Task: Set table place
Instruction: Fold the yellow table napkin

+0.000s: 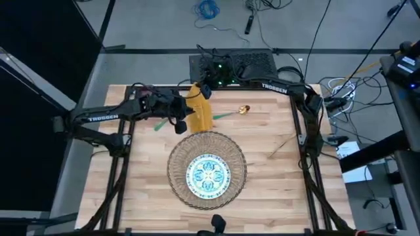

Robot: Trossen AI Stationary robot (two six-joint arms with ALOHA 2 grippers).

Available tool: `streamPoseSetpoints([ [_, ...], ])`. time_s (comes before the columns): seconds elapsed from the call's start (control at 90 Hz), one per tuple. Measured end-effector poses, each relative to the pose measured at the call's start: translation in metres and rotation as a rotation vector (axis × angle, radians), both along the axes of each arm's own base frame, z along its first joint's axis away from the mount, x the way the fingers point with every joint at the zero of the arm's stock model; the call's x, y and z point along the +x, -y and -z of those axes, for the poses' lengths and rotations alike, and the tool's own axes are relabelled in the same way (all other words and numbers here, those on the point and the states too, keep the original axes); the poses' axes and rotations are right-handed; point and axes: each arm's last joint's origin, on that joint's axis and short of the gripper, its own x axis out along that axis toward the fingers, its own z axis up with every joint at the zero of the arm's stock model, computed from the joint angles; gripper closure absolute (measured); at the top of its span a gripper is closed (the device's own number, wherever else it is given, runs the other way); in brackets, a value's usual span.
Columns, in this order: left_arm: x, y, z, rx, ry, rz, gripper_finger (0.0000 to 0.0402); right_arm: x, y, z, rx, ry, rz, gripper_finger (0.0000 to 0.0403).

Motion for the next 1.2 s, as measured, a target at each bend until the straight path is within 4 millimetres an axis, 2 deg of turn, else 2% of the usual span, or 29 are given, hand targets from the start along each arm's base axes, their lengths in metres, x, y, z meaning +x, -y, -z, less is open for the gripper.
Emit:
streamPoseSetpoints([
  [0.289,0.002,-0.001,-0.006,0.015,0.063,0.01,0.0402,-0.005,0.003,0.001,0.009,-0.033,0.005,0.0403],
  [1.2,0.0,-0.001,-0.004,0.004,0.036,0.011,0.0402,-0.01,0.002,0.007,0.028,-0.105,0.002,0.0403],
])
